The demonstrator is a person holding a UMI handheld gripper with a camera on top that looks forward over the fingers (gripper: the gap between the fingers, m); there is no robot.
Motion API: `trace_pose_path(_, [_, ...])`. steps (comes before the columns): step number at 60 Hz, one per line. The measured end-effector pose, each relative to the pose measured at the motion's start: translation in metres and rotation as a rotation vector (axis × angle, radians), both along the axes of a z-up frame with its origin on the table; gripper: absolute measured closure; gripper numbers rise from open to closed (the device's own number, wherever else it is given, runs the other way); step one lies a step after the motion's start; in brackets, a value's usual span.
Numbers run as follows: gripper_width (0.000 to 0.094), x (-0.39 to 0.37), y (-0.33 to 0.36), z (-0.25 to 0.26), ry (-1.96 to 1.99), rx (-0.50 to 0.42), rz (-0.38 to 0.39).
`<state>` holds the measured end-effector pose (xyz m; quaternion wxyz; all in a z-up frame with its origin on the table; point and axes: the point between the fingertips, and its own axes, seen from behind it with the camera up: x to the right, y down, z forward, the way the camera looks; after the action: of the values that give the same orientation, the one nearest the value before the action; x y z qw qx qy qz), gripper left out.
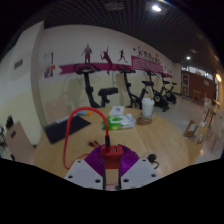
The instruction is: Unplug charger
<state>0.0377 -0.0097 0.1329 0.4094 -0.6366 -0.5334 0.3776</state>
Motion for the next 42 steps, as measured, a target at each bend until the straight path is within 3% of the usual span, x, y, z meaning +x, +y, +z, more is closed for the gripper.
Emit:
trace_pose_path(8, [0.0761, -0.012, 0.044, -0.053, -0.156, 0.038, -0.034])
trace_pose_path(21, [0.0624, -0.017, 0.07, -0.115, -0.324, 0.039, -0.034])
trace_pose_path(23, [0.0558, -0.017, 0.072, -0.118, -0.332, 0.042, -0.035])
trace_pose_path(30, [0.0162, -0.011, 0.078, -0.102, -0.307, 0.046, -0.031])
trace_pose_path(35, [0.0101, 0.007, 0.081, -0.08, -0.301, 0.028, -0.028])
trace_pose_path(42, [0.0093, 0.05, 0.079, -0.028, -0.268, -0.008, -0.019])
